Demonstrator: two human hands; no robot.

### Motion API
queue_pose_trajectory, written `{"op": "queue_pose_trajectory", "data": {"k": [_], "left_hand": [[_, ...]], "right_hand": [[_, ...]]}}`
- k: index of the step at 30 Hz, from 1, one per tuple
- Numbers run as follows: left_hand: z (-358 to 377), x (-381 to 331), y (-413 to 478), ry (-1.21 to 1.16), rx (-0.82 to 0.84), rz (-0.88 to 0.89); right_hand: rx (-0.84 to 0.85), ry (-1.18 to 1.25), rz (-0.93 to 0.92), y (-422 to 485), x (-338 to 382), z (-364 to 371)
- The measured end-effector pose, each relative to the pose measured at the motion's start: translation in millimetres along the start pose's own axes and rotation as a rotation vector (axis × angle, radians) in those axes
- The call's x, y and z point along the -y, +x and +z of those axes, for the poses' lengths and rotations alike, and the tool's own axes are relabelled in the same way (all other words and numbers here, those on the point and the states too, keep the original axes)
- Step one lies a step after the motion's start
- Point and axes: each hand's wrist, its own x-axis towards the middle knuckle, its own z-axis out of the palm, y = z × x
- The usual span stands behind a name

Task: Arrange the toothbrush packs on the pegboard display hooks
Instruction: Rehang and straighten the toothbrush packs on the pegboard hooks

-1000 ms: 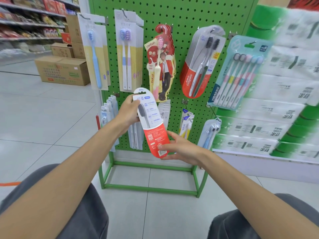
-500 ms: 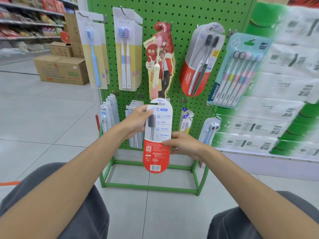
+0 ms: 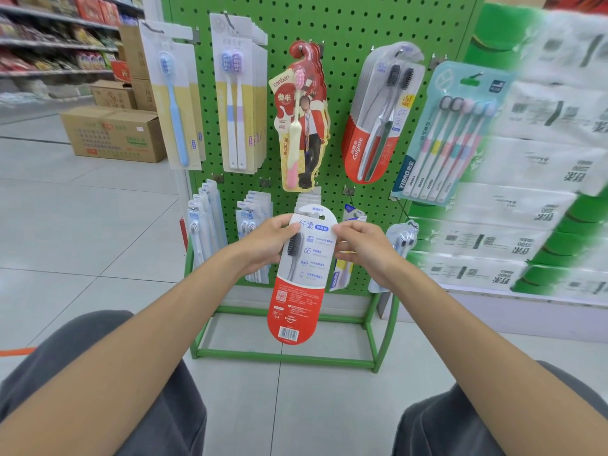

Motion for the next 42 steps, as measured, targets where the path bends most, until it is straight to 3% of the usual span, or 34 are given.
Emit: {"op": "queue_pose_trajectory", "data": {"k": [7,12,20,24,27,30,35,42], "left_hand": [[0,0,3,-0.031,-0.015,0.013],[0,2,7,-0.229,-0.105,0.012],[3,3,7,-0.434,0.028,0.004],[0,2,9,-0.565,0.025,0.0],[-3,3,12,-0.392,-0.083,0.018],[-4,3,14,-0.211,-0.185,0.048],[-1,2,11,-0.21,-0.11,0.071],[-1,5,15,-0.126,-0.176,0.092]], "right_hand": [[-0.052,-0.034,-0.026,-3,2,3],[-0.131,-0.174,-0.102,-10,0,14],[0.155,-0.186,-0.098,-10,-15,29],[0.125,-0.092,-0.077,-6,-12,24],[0.161,0.106,0.003,-5,-5,18],[0.168,0.107,0.002,-3,-5,15],[0.152,0.053,0.0,-3,-10,16],[0.089,0.012,-0.058,-1,-5,11]]}}
